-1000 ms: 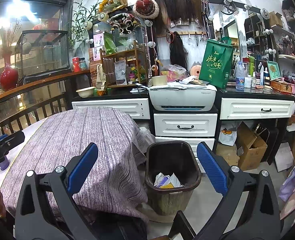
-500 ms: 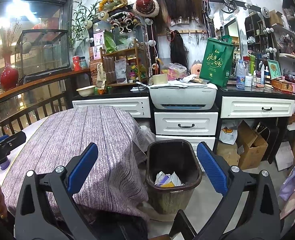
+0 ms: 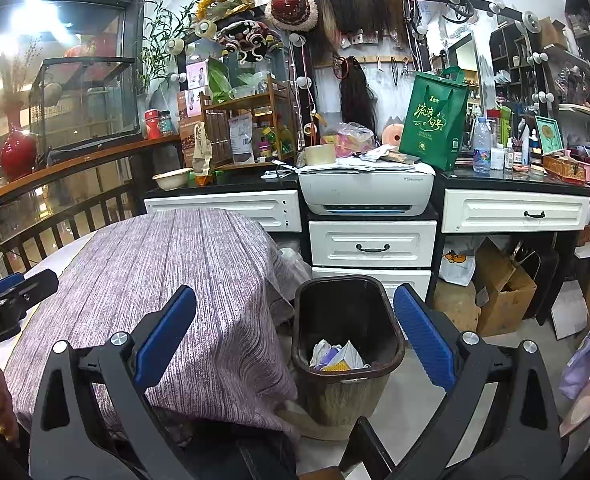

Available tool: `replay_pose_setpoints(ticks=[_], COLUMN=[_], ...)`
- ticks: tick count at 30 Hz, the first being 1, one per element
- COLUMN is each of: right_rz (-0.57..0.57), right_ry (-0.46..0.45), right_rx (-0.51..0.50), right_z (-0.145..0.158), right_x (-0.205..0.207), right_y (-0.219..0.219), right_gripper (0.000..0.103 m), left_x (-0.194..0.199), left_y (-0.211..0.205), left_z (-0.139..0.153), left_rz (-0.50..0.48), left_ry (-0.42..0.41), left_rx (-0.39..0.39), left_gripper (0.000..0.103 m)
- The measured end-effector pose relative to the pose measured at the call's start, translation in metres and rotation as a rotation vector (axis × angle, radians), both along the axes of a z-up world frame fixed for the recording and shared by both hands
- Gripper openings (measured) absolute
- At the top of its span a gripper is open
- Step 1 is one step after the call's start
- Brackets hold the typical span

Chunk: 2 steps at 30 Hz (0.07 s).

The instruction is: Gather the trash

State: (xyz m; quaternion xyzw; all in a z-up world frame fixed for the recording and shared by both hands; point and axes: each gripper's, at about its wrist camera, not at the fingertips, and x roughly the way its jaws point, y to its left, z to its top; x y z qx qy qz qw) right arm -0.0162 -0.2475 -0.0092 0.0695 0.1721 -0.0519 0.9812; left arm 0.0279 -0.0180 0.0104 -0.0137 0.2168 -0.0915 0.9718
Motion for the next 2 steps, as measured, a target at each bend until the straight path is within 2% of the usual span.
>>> replay_pose_setpoints(ticks=[2], right_rz=[0.001], right_ry=[0.003], right_rx=[0.002], right_z=[-0.0002], right_x=[0.0018], right_y=[-0.0011], right_gripper=[0.097], left_x=[0.0003], left_y=[0.0001], left_z=[-0.0009], left_rz=[-0.003], left_ry=[0.003], left_rx=[0.002], left_gripper=[0.097])
